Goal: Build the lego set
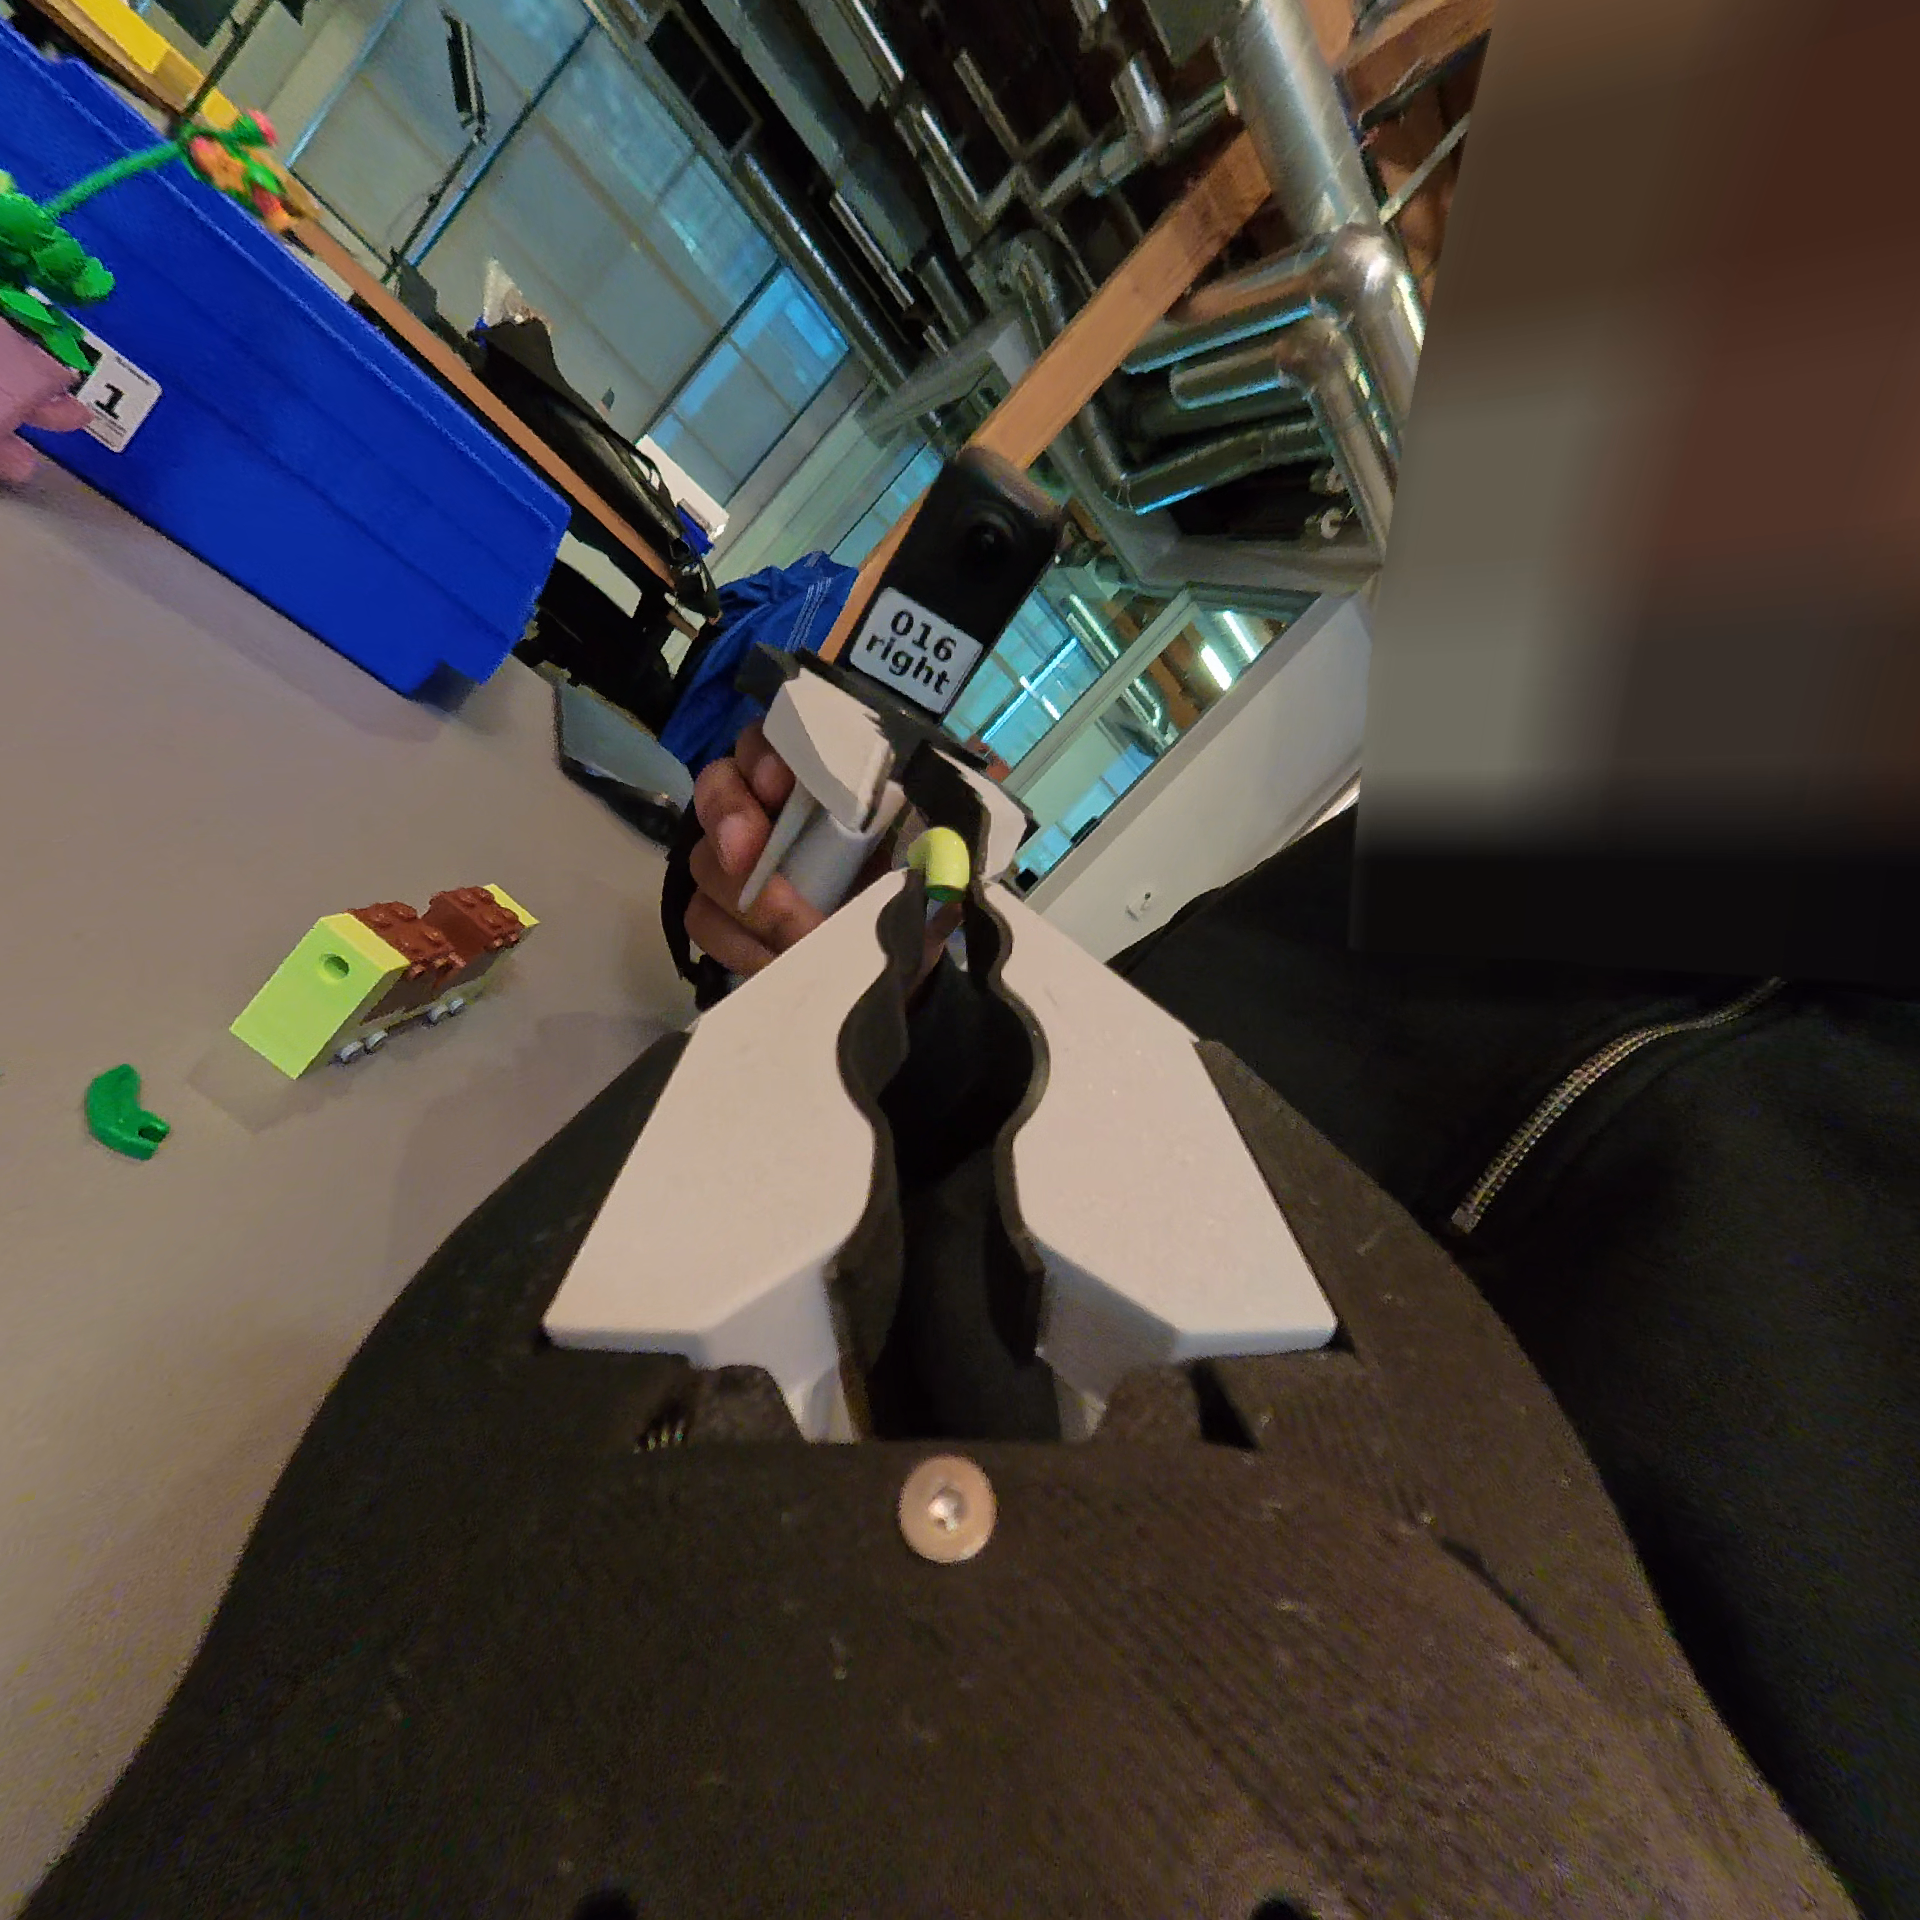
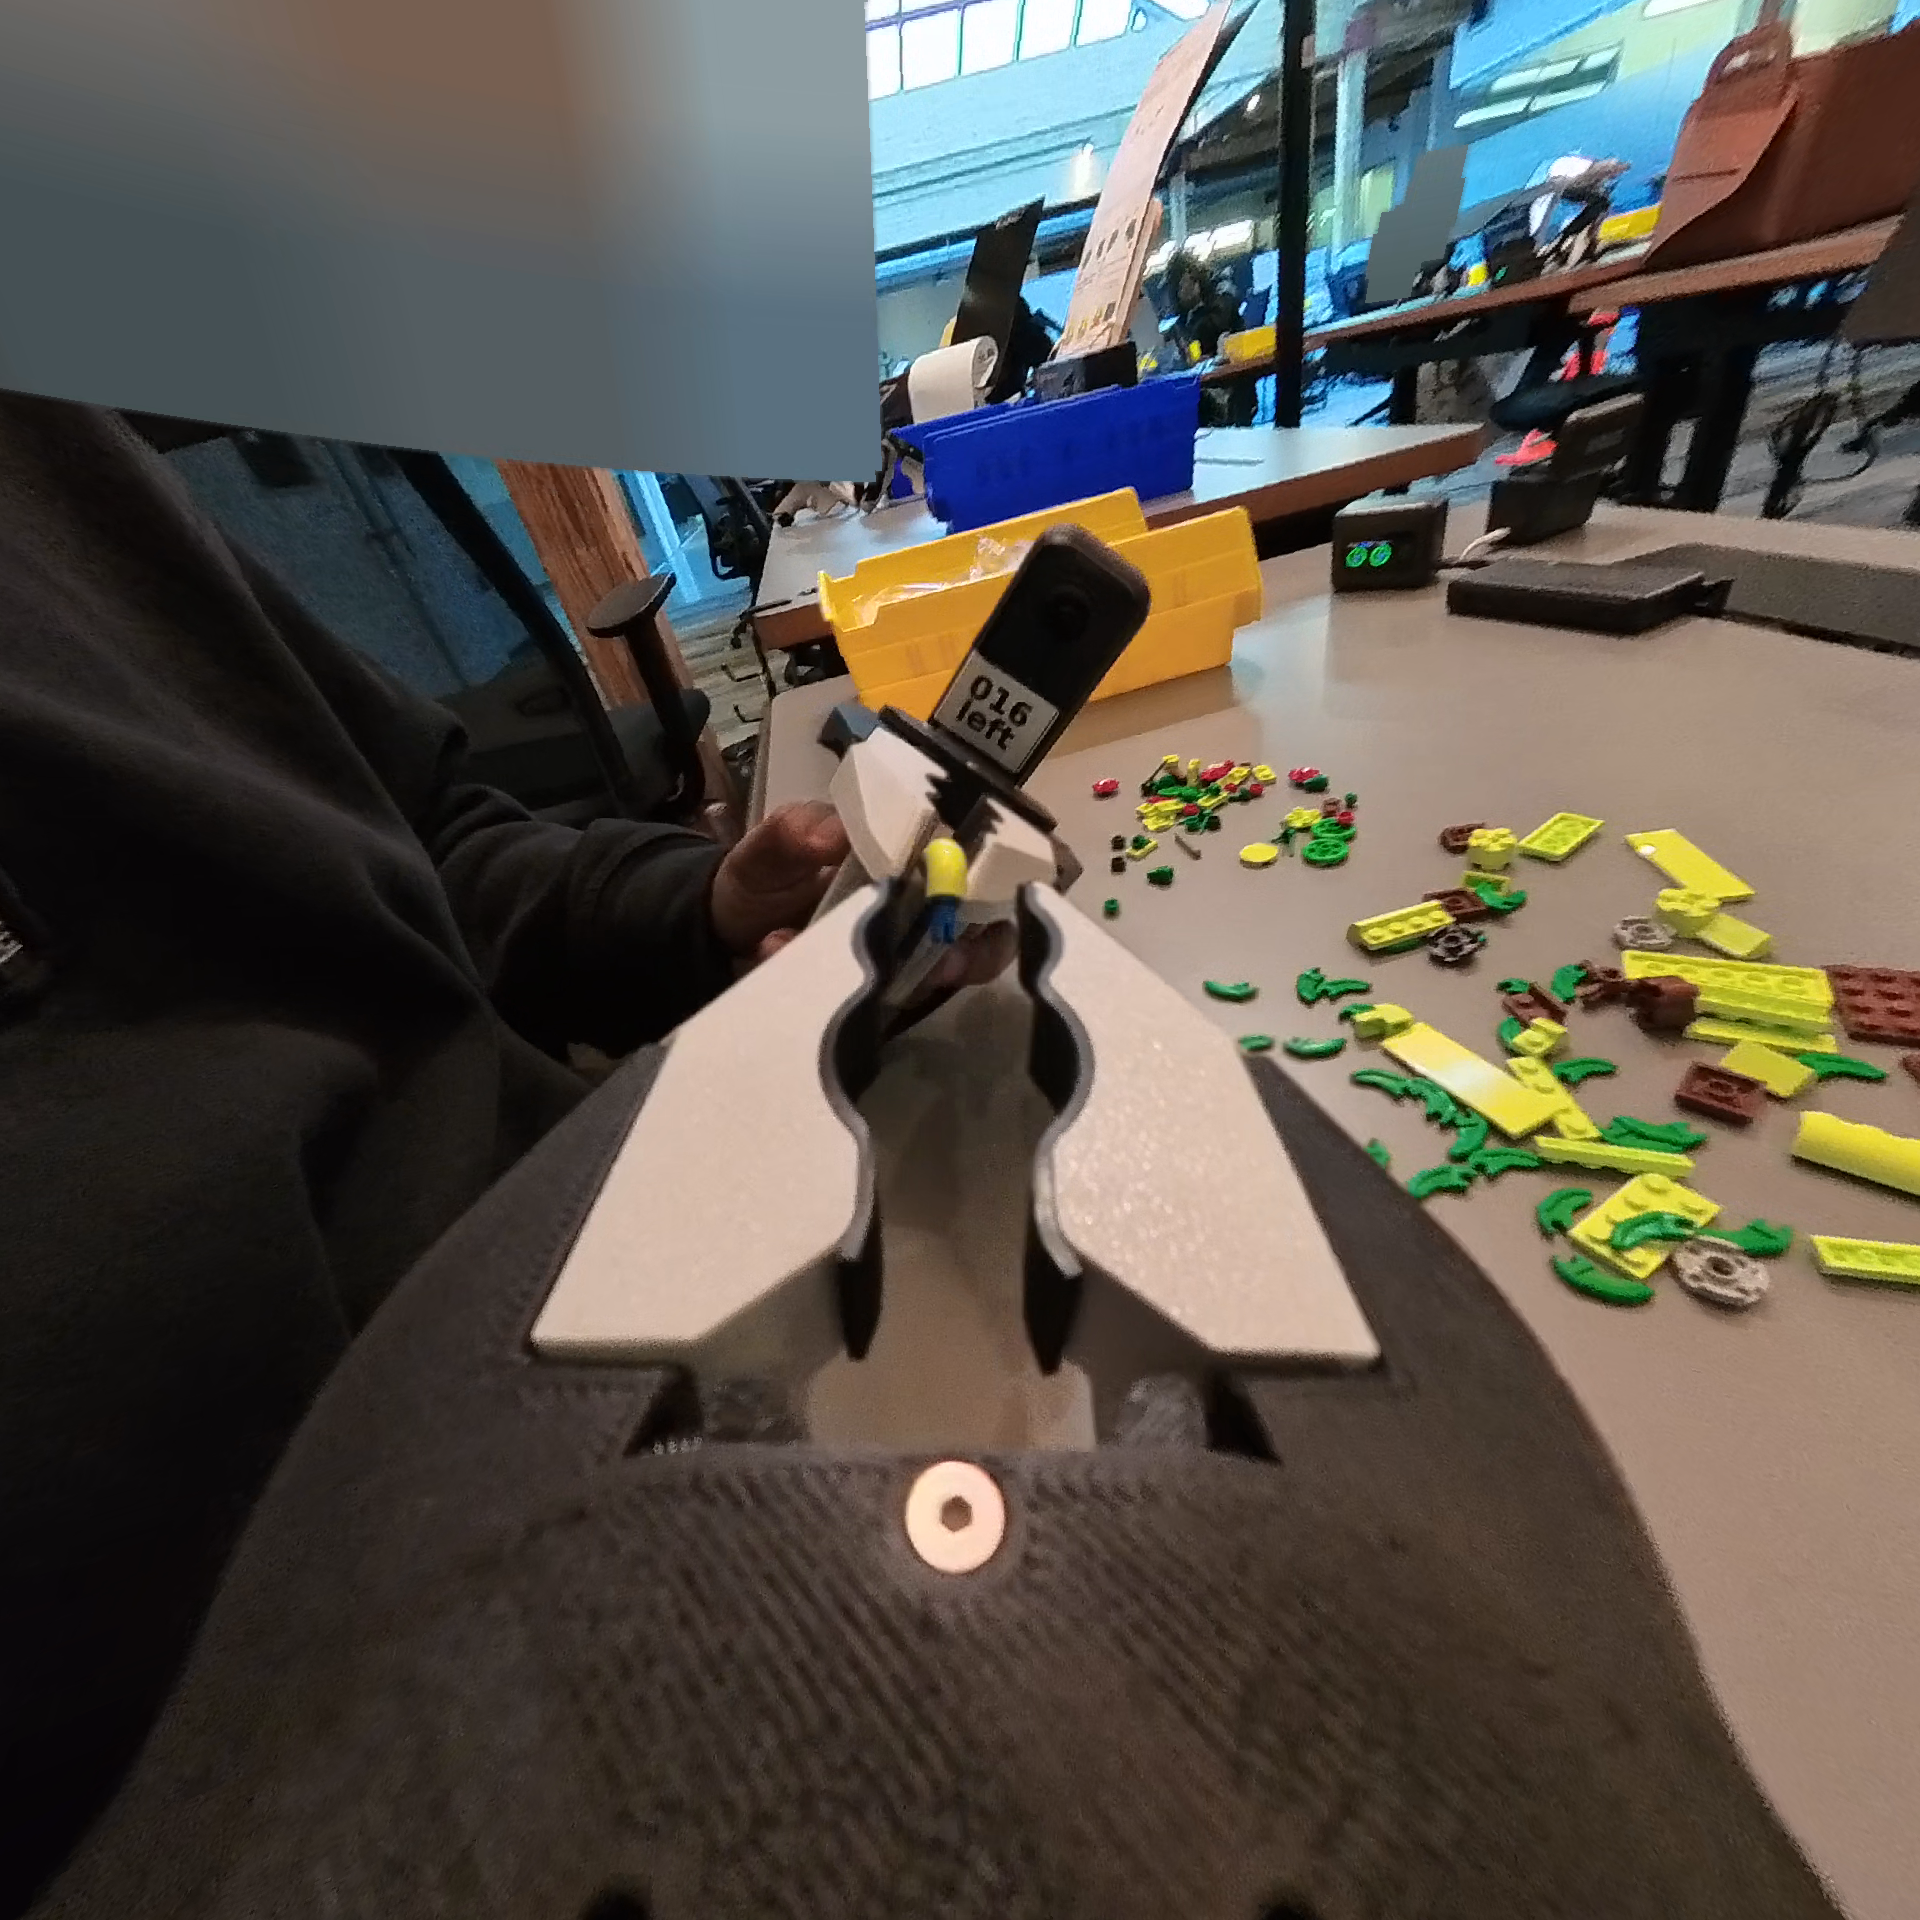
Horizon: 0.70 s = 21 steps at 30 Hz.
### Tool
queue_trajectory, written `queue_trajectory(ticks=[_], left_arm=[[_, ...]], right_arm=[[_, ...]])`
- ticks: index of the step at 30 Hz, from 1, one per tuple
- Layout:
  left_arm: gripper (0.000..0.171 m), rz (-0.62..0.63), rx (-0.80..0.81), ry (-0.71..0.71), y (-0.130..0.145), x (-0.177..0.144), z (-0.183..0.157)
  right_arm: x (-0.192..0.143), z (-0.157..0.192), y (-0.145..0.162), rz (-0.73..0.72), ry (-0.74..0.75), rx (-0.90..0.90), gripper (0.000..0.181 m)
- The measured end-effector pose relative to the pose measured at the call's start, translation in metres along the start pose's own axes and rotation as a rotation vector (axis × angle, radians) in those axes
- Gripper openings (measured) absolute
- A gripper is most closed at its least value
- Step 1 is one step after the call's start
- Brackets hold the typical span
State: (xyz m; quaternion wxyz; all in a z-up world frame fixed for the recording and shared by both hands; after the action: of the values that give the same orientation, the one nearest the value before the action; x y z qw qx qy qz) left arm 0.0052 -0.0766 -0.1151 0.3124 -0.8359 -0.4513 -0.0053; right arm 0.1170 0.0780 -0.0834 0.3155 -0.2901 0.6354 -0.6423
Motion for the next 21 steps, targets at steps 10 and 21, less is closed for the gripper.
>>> queue_trajectory(ticks=[10, 21], left_arm=[[0.003, -0.061, -0.130, 0.092, 0.000, -0.001, 0.007], [0.022, -0.048, -0.088, 0.039, -0.002, -0.004, 0.006]], right_arm=[[0.004, 0.027, -0.011, 0.129, 0.324, -0.577, 0.026], [0.011, 0.037, -0.009, 0.271, 0.319, -0.729, 0.004]])
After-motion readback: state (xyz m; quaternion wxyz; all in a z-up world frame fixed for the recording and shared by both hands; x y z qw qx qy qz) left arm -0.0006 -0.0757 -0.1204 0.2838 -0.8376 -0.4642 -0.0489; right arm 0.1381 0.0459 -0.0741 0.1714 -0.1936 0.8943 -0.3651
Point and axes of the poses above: each gripper's, where its closed fingertips meet, x out along the fingers, y out of its underside, z = x × y across the jaws, the point moved 10 cm from there along -x, back along the fingers, and after that the axes turned 11 degrees about -x, right-handed, at the moved point
